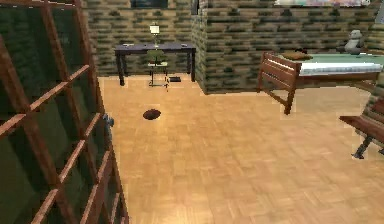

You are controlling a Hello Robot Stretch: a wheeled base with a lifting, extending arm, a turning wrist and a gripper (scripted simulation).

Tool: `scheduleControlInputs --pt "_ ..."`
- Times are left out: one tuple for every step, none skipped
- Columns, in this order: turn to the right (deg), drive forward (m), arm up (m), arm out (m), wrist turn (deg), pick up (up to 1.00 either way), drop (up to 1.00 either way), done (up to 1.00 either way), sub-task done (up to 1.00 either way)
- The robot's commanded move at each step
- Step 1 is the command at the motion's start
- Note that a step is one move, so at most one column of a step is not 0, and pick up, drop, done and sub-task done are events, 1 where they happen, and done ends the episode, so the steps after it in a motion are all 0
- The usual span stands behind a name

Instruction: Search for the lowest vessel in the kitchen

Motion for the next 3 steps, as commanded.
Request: scheduleControlInputs --pt "45.0 0.0 0.0 0.0 0.0 0.0 0.0 0.0 0.0" --pt "45.0 0.0 0.0 0.0 0.0 0.0 0.0 0.0 0.0" --pt "45.0 0.0 0.0 0.0 0.0 0.0 0.0 0.0 0.0"
